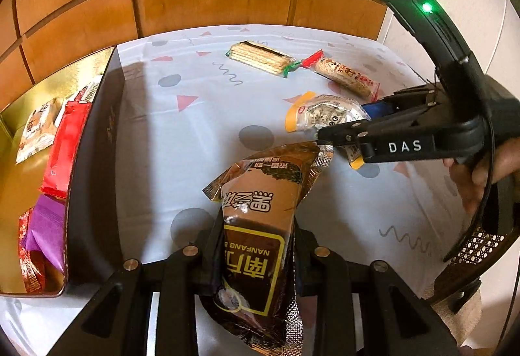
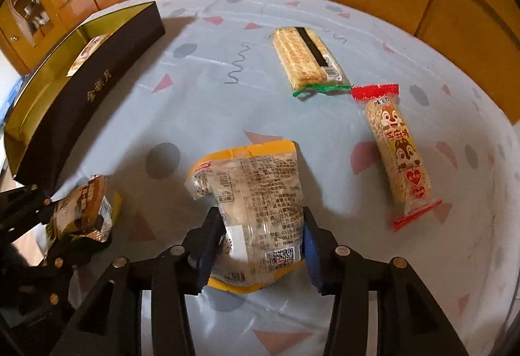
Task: Organize snacks
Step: 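Grasp the clear cracker pouch with the right tool while left tool holds brown pouch, then carry the brown wafer pouch with the left tool over the gold tin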
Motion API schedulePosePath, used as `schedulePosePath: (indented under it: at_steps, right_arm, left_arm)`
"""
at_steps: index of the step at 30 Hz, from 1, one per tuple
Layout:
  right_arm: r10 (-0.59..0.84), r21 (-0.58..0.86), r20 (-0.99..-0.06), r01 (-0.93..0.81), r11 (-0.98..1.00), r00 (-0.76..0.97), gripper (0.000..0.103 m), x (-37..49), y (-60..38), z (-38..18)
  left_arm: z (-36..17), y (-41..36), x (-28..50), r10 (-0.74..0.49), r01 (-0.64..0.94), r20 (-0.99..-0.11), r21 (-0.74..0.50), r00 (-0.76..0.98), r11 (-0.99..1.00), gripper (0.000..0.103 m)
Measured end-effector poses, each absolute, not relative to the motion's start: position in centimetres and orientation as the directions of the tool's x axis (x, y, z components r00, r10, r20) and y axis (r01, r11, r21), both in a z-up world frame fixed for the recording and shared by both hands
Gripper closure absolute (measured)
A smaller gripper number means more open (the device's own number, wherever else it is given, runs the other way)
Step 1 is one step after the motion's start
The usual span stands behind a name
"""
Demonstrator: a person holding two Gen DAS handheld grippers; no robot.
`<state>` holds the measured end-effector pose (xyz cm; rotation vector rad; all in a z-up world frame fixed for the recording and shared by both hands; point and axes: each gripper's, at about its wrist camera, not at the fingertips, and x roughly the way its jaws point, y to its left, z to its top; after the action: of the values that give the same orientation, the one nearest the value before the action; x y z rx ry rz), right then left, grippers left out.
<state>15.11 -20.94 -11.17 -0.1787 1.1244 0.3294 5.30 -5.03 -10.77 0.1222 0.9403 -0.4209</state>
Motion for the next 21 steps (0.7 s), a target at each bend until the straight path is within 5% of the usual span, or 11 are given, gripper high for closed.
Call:
schedulePosePath:
  at_steps: [21]
  right_arm:
    - [0.132,-0.004,-0.771,-0.211,0.977,0.624,0.054,10.2,-21.9,-11.5]
  left_arm:
    - [-10.6,-6.3,4.9,-0.209,0.380,-0.810,0.019,0.548,0.925,0.071]
